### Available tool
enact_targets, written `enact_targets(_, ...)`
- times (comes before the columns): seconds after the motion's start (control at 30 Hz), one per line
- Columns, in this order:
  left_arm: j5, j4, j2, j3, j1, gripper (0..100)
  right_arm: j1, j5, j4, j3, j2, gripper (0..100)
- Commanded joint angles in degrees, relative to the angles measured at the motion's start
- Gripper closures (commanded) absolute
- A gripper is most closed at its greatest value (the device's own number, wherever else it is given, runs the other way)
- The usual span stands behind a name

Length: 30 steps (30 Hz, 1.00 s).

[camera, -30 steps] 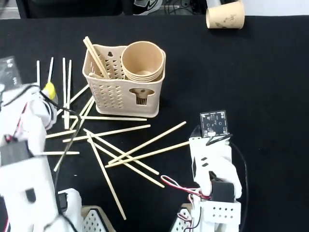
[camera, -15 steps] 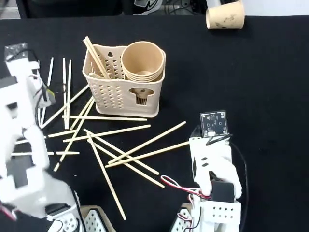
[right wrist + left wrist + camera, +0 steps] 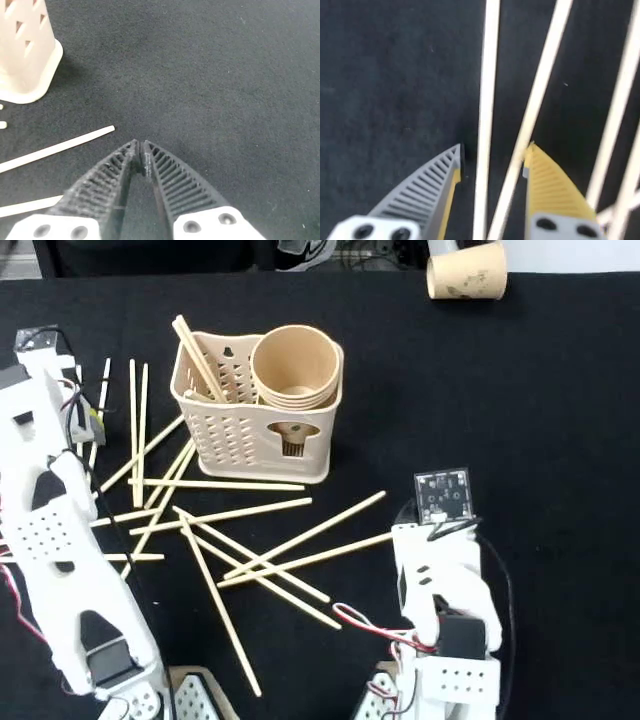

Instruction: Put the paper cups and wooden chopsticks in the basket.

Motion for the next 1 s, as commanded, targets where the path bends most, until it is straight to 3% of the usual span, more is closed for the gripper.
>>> enact_targets(0.0,-0.6,0.9,10.0,-11.3,-0.6,83,0.5,0.6,0.2,-0.2,-4.0,98.3)
enact_targets(0.1,-0.6,4.1,14.2,-18.0,-0.5,97,0.5,0.6,0.1,-0.2,-4.0,98.3)
enact_targets(0.33,-0.1,21.7,14.9,-42.1,-0.3,97,0.5,0.6,0.0,-0.2,-4.0,98.3)
enact_targets(0.43,3.4,22.3,14.4,-50.2,-1.4,97,0.5,0.6,-0.1,-0.2,-4.0,98.3)
enact_targets(0.7,7.1,22.3,6.3,-43.0,-2.6,97,0.5,0.6,-0.1,-0.2,-4.0,98.3)
enact_targets(0.9,6.1,22.1,1.9,-34.3,-2.6,97,0.5,0.6,0.0,-0.2,-4.0,98.3)
enact_targets(0.97,2.3,22.1,2.4,-32.9,-3.6,97,0.6,0.6,0.2,-0.2,-4.0,98.3)
